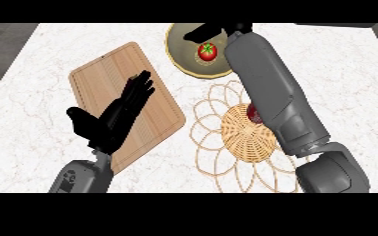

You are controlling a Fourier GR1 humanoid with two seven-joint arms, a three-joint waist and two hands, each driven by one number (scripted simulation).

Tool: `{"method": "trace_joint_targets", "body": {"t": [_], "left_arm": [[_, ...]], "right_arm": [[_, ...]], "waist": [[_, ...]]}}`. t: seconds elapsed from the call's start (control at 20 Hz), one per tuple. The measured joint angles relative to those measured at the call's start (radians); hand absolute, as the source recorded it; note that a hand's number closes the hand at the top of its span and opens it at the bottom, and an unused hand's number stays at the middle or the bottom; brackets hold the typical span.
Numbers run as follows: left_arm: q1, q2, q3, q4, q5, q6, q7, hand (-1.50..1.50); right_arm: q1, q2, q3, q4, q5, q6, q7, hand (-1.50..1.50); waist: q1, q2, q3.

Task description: Pick the tomato from the placemat and place it in the bowl

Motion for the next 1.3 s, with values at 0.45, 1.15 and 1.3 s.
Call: {"method": "trace_joint_targets", "body": {"t": [0.45, 1.15, 1.3], "left_arm": [[0.04, 0.018, 0.045, 0.001, 0.013, 0.001, -0.002, 0.0], [0.122, 0.049, 0.102, -0.039, 0.022, 0.023, -0.004, 0.0], [0.136, 0.047, 0.102, -0.045, 0.017, 0.029, -0.01, 0.0]], "right_arm": [[0.163, 0.009, -0.105, -0.231, -0.284, 0.161, -0.294, -1.5], [0.852, -0.011, 0.038, -0.898, -0.452, 0.516, -0.423, 1.5], [1.062, -0.026, 0.075, -1.017, -0.463, 0.588, -0.468, 1.5]], "waist": [[-0.067, -0.031, -0.002], [-0.174, -0.063, -0.004], [-0.184, -0.062, -0.004]]}}
